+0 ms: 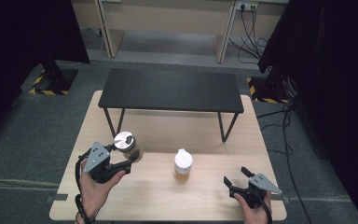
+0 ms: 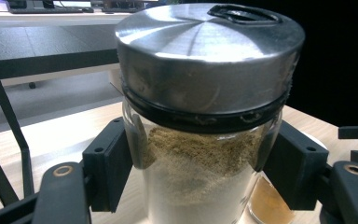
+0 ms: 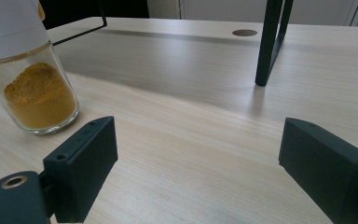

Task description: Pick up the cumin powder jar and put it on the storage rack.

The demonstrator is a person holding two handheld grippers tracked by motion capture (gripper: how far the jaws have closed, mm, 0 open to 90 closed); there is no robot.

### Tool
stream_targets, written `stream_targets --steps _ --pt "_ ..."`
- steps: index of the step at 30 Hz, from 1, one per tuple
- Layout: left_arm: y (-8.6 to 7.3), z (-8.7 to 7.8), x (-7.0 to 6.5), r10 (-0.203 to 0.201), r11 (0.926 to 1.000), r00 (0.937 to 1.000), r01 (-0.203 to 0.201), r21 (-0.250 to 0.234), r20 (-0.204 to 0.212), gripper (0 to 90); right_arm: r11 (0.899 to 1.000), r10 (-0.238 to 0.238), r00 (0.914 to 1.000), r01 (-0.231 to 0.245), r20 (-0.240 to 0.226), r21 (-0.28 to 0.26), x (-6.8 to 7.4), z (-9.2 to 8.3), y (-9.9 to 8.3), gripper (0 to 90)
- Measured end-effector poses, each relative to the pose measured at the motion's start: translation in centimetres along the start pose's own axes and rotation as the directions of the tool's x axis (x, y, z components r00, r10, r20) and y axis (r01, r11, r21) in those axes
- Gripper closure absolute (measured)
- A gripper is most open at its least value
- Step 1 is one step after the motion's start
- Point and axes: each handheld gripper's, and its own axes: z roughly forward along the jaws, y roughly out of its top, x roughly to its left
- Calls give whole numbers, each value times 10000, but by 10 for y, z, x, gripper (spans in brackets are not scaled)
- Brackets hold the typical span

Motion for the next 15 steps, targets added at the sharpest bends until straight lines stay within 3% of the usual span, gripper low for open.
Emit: stream_targets --steps 15 --pt "11 5 2 -167 9998 9985 162 -112 -512 299 10000 7 10000 -7 -5 7 0 0 0 117"
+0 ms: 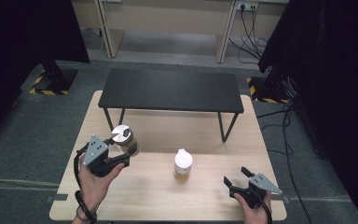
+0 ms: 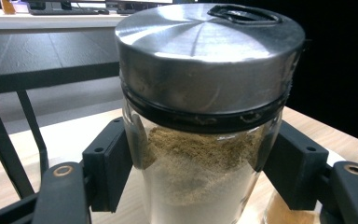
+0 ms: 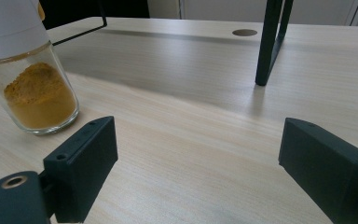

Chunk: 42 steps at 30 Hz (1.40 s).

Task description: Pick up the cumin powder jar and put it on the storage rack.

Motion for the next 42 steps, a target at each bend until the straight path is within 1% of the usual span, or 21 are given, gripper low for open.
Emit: stream_targets --steps 3,6,7,12,13,15,16,18,20,22,23,26,32,35,36,39,40,42 --pt "2 1 0 -29 9999 10000 28 -141 -61 299 10000 0 10000 0 -7 -7 0 0 0 118" --pt "10 4 1 -63 9995 9997 56 -306 -243 299 10000 16 10000 -16 -16 -13 -1 0 0 118" --pt "10 4 1 -63 9995 9997 56 -306 -243 299 10000 23 10000 -23 -18 -14 -1 0 0 118" --pt "21 9 1 8 9988 9985 -34 -479 -543 299 10000 25 10000 -25 -32 -5 -1 0 0 118" --pt "21 9 1 8 9988 9985 -34 -479 -543 299 10000 31 10000 -31 -36 -7 -1 0 0 118" --pt "28 13 2 27 9989 9979 -58 -473 -641 299 10000 29 10000 -29 -42 5 -1 0 0 118" --pt "28 13 2 27 9989 9979 -58 -473 -641 299 10000 35 10000 -35 -43 17 -1 0 0 119" --pt "35 19 1 151 9989 9971 -183 -429 -752 299 10000 67 10000 -67 -47 25 -1 0 0 119" --pt "38 21 1 186 9988 9968 -220 -426 -776 298 10000 77 10000 -77 -49 12 -1 0 0 119" --pt "42 25 2 176 9988 9967 -212 -443 -796 299 10000 66 10000 -66 -49 5 -1 0 0 119" --pt "45 30 2 200 9987 9960 -241 -455 -874 299 10000 37 10000 -37 -44 -7 -1 0 0 119" --pt "48 33 3 170 9987 9958 -212 -465 -895 299 10000 40 10000 -40 -51 -6 -1 0 0 119" --pt "56 42 5 134 9989 9942 -181 -427 -1067 299 10000 51 10000 -51 -65 16 -2 0 0 121" --pt "65 49 6 62 9992 9920 -111 -379 -1260 299 10000 55 9999 -55 -85 21 -2 0 0 123" --pt "65 49 6 62 9992 9920 -111 -379 -1260 299 10000 55 9999 -55 -85 21 -2 0 0 123" --pt "75 55 7 54 9993 9898 -108 -369 -1421 299 10000 51 9999 -51 -87 13 -2 0 0 123" --pt "75 55 7 54 9993 9898 -108 -369 -1421 299 10000 51 9999 -51 -87 13 -2 0 0 123" --pt "81 59 7 182 9992 9874 -235 -319 -1571 299 10000 59 9999 -59 -90 3 -2 0 0 123"
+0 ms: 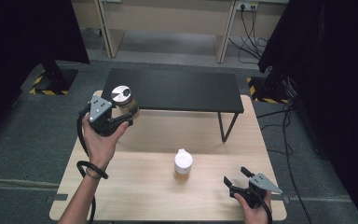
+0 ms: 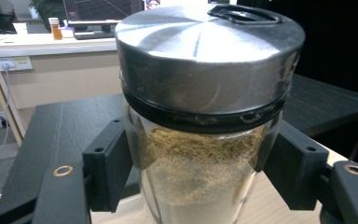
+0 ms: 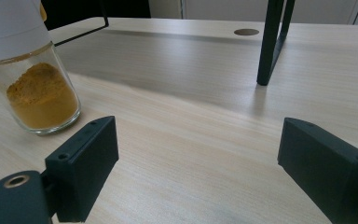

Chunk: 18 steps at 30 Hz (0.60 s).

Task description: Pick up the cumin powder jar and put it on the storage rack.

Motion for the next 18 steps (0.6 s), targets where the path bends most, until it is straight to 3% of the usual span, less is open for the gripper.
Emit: stream_targets --steps 5,18 --pt "17 16 -4 371 9987 9979 -352 358 -531 299 10000 -11 10000 11 0 3 0 0 0 123" --pt "34 48 2 510 9944 9920 -396 984 -1156 299 10000 0 10000 0 -8 -12 0 0 0 123"
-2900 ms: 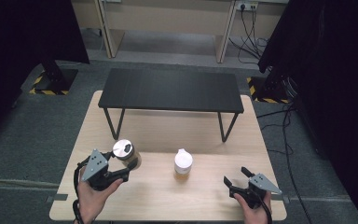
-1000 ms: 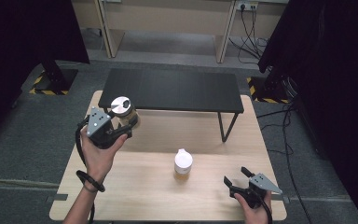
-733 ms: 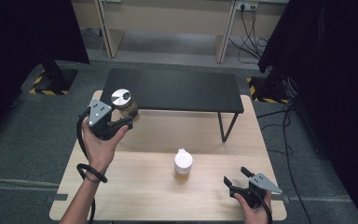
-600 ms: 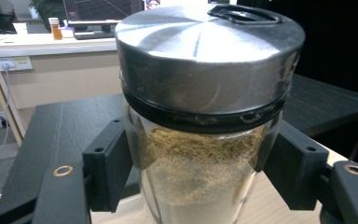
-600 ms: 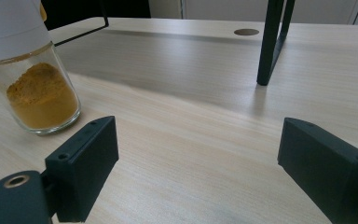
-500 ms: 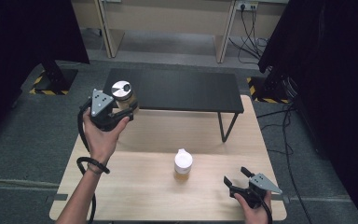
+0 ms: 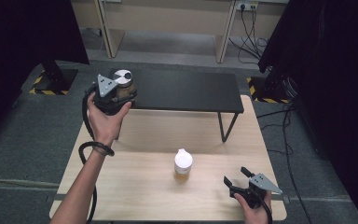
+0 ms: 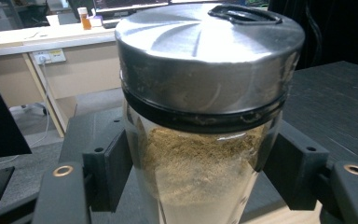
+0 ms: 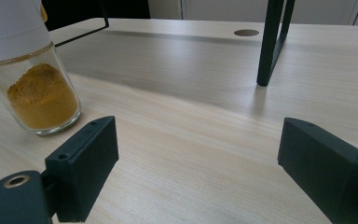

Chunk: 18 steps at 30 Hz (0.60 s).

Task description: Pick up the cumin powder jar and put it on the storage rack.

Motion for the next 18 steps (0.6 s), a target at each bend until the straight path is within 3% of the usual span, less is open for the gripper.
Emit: stream_targets --steps 6,18 --pt "1 22 4 35 9995 9993 -23 312 -382 298 10000 -59 10000 59 15 7 1 0 0 123" --pt "-3 42 6 13 9992 9966 20 404 -824 298 10000 -63 10000 63 18 20 1 0 0 123"
